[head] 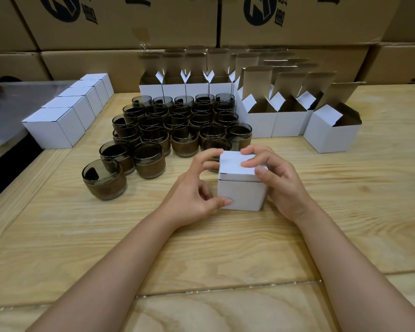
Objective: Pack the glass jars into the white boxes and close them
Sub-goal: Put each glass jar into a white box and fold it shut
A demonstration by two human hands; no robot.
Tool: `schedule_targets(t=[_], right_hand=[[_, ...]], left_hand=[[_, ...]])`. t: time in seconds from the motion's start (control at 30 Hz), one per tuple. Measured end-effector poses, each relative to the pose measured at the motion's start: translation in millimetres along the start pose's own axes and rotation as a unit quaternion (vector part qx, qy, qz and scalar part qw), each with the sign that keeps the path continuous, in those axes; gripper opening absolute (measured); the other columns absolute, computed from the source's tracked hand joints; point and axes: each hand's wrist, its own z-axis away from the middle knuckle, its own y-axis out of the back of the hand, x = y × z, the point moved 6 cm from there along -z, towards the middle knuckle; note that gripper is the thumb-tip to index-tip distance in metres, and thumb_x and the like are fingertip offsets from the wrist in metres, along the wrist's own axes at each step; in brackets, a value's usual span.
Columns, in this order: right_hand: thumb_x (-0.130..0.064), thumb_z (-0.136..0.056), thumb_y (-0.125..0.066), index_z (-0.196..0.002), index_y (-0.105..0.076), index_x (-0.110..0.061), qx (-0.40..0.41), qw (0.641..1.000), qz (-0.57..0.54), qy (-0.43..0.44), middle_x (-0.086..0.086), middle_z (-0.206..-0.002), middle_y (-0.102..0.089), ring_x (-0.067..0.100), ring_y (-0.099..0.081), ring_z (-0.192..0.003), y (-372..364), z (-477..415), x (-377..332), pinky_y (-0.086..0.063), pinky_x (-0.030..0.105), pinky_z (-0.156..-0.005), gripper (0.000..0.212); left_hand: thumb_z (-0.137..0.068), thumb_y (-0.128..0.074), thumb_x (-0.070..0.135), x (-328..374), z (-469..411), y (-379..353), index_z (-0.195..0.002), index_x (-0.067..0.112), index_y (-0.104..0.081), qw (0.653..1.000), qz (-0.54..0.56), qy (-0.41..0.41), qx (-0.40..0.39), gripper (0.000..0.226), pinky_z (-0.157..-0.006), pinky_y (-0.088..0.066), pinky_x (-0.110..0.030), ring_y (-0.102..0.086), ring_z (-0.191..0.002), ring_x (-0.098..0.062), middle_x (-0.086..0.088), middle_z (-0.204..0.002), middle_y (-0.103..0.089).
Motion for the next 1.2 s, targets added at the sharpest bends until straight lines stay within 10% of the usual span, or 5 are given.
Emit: schedule_targets(t=[0.2,0.4,0.57,0.93,1.2], right_hand=[[-0.013,-0.075,-0.049,-0.074,-0.076,-0.024,0.013,0.999,-0.022,-0.029,-0.009,-0.113,-0.059,0.005,-0.05,-0.116,4,-3,11,-0.035,0.024,-0.094,0.029],[-0.011,-0.072,-0.049,-0.075,-0.076,-0.023,0.011,0.997,-0.053,-0.053,-0.013,-0.115,-0.057,0.004,-0.049,-0.117,6,-3,14,-0.035,0.026,-0.094,0.03],[-0.006,-0.074,-0.052,-0.109,-0.066,-0.017,0.003,0.993,-0.101,-0.064,-0.006,-0.122,-0.058,0.011,-0.052,-0.115,7,-2,12,-0.039,0.031,-0.098,0.04],[-0.022,-0.08,-0.053,-0.129,-0.053,-0.017,-0.021,0.979,-0.141,-0.143,0.01,-0.128,-0.056,0.02,-0.06,-0.102,-9,-4,28,-0.051,0.032,-0.089,0.049],[-0.026,-0.083,-0.052,-0.12,-0.06,-0.009,-0.007,0.976,-0.148,-0.157,0.016,-0.116,-0.064,0.026,-0.063,-0.096,-6,-3,31,-0.052,0.036,-0.09,0.042]], left_hand=[[-0.059,-0.082,0.034,-11,0,0,-0.105,0.066,-0.049,0.999,0.003,0.029,0.015,0.065,-0.058,-0.043,-0.016,-0.055,-0.054,-0.006,0.005,-0.058,-0.063],[-0.066,-0.087,0.023,5,3,3,-0.117,0.045,-0.053,0.991,-0.098,-0.077,0.052,0.066,-0.076,-0.044,-0.014,-0.057,-0.092,-0.006,0.006,-0.131,-0.052],[-0.076,-0.07,0.036,39,16,-9,-0.122,0.012,-0.065,0.884,-0.364,-0.268,0.121,0.052,-0.101,-0.034,-0.043,-0.053,-0.122,-0.027,-0.007,-0.138,-0.053],[-0.081,-0.067,0.044,67,37,-10,-0.07,0.006,-0.064,0.804,-0.46,-0.294,0.236,0.04,-0.065,-0.04,-0.037,-0.056,-0.062,-0.028,-0.007,-0.068,-0.059],[-0.083,-0.066,0.049,50,95,61,-0.078,0.01,-0.053,0.752,-0.529,-0.316,0.236,0.041,-0.069,-0.037,-0.039,-0.06,-0.067,-0.025,-0.009,-0.072,-0.067]])
